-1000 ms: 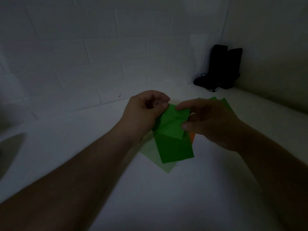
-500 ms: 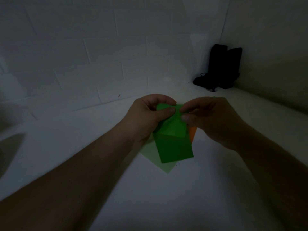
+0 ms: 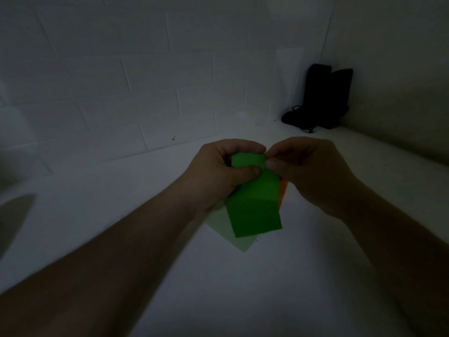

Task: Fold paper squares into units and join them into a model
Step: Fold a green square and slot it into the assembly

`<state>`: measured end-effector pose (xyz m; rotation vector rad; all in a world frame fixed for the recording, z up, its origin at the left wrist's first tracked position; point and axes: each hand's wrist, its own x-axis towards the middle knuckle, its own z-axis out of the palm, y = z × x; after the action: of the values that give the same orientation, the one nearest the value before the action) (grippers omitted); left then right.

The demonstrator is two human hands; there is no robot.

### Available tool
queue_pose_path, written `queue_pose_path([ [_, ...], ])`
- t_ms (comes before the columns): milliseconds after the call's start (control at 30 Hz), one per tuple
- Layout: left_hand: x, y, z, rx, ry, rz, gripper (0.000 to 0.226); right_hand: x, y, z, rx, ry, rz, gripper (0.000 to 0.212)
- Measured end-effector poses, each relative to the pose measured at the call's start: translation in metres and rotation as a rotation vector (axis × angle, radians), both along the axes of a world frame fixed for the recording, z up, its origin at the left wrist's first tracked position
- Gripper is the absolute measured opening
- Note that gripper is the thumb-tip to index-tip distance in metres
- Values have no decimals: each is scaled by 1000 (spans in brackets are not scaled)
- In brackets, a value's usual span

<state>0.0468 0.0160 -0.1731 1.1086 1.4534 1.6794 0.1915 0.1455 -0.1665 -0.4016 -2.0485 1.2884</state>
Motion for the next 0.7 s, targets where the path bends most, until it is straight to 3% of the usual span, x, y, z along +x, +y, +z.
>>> queue_pose_path([
  [267, 0, 2, -2, 25, -5, -47, 37, -1, -6, -1, 9, 71, -42, 17],
  [567, 5, 1, 0, 30, 65, 3, 29, -2, -3, -2, 30, 104, -63, 23],
  [700, 2, 1, 0, 21, 11, 9, 26, 2, -2, 3, -41, 84, 2, 25],
])
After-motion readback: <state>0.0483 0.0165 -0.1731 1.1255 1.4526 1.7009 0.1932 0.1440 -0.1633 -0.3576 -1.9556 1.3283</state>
